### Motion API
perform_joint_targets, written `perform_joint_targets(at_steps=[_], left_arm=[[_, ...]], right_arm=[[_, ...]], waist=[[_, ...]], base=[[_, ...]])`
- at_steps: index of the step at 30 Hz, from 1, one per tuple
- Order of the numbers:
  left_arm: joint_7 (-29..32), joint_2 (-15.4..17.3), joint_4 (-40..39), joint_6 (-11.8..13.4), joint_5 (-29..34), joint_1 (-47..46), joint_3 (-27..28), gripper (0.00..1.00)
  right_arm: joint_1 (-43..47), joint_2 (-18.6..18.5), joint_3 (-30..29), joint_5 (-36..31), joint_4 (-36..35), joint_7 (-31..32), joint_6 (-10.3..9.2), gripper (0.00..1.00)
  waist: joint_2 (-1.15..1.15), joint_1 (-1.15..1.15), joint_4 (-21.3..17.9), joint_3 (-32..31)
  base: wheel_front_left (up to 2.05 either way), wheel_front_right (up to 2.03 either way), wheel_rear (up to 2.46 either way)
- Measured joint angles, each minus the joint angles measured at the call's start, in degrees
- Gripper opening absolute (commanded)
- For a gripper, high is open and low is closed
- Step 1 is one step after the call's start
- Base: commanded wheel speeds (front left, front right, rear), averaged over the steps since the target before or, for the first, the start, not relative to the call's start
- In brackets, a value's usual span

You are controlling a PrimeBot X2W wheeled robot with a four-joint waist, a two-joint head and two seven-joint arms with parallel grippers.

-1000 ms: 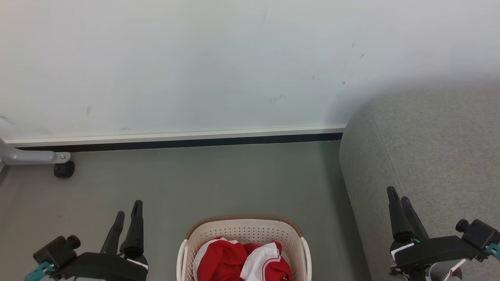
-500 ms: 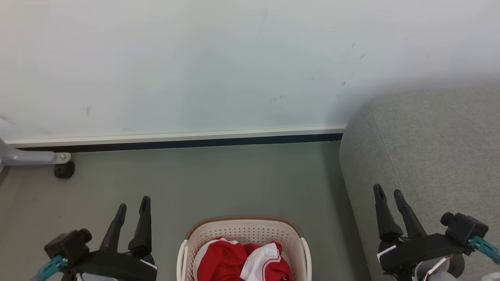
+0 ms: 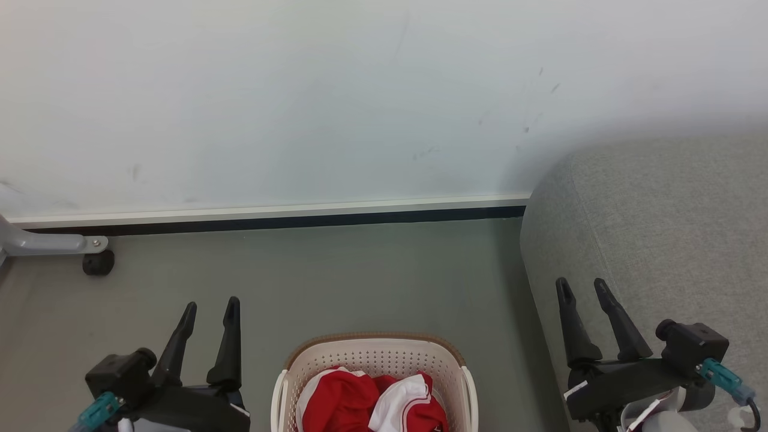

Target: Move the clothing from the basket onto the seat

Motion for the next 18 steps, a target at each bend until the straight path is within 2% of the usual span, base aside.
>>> perform_joint_targets(at_steps=[18], left_arm=[[-3.5,0.6,-1.3,0.9,12.1,-0.4,-1.5,1.0]], right_arm=[[-1.2,-0.6,3.4,-12.5,-1.1,-3.5,-0.87,1.0]], waist=[[0.0,0.0,-0.1,0.2]], base=[[0.0,0.0,0.0]])
